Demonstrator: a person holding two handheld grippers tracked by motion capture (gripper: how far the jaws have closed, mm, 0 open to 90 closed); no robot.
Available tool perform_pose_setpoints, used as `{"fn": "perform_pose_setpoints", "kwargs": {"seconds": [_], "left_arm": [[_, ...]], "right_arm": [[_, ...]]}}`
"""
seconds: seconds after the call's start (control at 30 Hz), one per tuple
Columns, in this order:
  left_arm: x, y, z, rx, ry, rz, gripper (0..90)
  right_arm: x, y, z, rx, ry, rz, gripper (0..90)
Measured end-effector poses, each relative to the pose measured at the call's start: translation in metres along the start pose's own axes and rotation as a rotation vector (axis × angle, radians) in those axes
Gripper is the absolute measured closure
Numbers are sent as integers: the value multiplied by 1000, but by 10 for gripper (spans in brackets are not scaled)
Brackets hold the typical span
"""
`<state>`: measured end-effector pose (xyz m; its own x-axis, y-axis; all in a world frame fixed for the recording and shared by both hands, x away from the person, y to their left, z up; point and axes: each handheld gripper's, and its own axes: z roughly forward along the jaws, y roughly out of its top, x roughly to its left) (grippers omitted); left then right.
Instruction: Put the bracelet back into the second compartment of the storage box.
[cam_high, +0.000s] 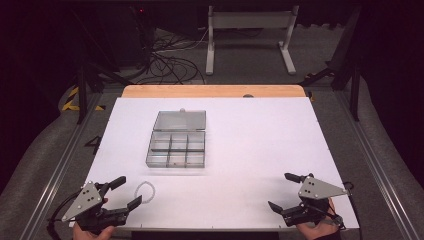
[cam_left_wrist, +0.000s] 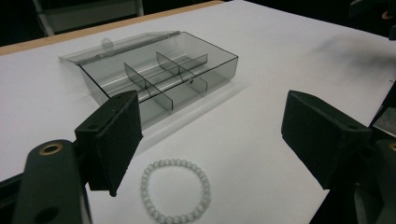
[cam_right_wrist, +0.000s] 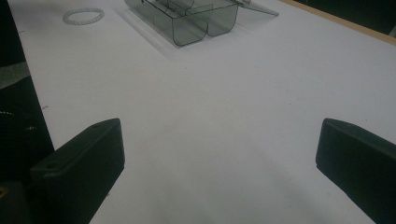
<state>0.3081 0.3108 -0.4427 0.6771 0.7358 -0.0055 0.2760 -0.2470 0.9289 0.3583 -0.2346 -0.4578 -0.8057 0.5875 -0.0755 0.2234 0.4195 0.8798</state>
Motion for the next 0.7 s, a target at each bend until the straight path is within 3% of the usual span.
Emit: {"fn": "perform_pose_setpoints", "kwargs": {"seconds": [0.2,0.7], "left_arm": [[-1,1,-1,-5,17,36,211],[-2,2,-1,4,8,27,220]], "right_arm": [[0,0,0,-2,3,-7,20],[1,0,1,4,13,-8,22]]}}
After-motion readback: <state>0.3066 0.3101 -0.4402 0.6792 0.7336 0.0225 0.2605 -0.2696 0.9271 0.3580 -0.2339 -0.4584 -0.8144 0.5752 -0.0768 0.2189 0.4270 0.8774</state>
